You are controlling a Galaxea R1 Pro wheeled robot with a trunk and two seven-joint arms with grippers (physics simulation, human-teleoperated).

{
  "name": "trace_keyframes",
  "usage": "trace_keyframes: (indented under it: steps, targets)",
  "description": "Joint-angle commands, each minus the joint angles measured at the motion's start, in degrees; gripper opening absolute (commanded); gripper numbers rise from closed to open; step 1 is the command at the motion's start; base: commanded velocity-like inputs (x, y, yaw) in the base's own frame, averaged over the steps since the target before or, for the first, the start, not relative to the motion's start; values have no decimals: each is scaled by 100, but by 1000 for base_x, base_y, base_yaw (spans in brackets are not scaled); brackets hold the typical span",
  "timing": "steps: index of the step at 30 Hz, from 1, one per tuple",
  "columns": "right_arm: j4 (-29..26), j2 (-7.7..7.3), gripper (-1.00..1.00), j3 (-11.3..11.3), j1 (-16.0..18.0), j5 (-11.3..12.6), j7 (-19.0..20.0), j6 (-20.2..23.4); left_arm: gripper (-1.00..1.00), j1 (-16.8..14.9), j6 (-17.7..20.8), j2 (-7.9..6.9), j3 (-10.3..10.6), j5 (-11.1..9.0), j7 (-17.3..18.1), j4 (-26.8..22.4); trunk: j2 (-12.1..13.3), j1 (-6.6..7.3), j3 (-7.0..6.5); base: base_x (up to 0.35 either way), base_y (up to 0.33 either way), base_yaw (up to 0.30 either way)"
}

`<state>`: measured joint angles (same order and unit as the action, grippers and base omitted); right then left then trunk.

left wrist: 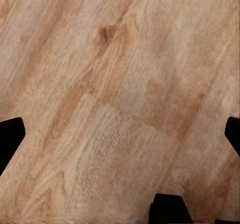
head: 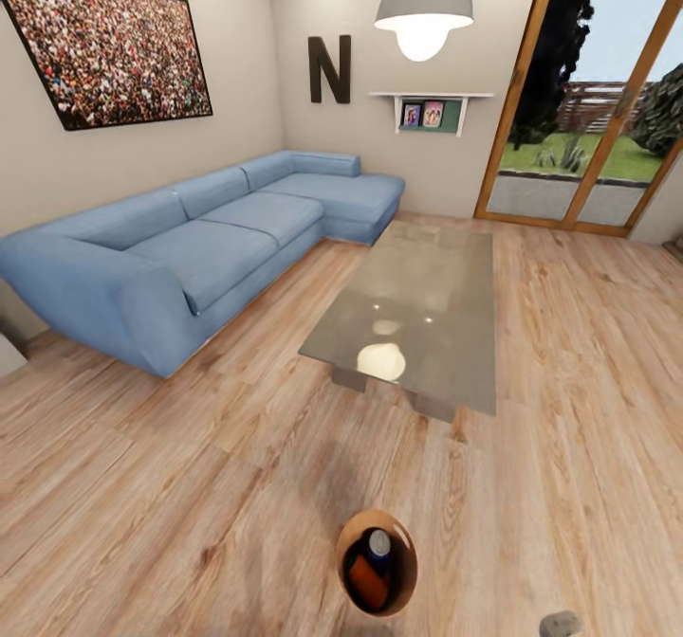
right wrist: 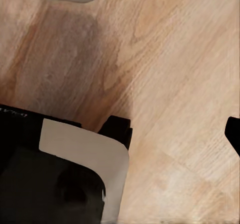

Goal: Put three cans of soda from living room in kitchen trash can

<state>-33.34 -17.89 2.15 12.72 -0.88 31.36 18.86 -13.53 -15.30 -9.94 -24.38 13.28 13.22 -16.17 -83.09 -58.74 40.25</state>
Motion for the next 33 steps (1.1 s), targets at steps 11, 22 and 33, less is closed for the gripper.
trace_keyframes:
  steps: [11,22,33]
  targets:
    - [1770,26,100,-420,-7,122,-416,-1086,100,175,-475,-367,-4,-29,61,1175,443,242,-198,0,0,0]
    - [3226,85,100,-662,-7,158,-664,-2234,100,972,-770,-498,7,-34,403,1446,884,484,-396,0,0,0]
    - [3569,238,100,-690,-222,161,-1062,-2776,100,1277,-790,-512,0,-40,486,1466,1325,725,-593,0,0,0]
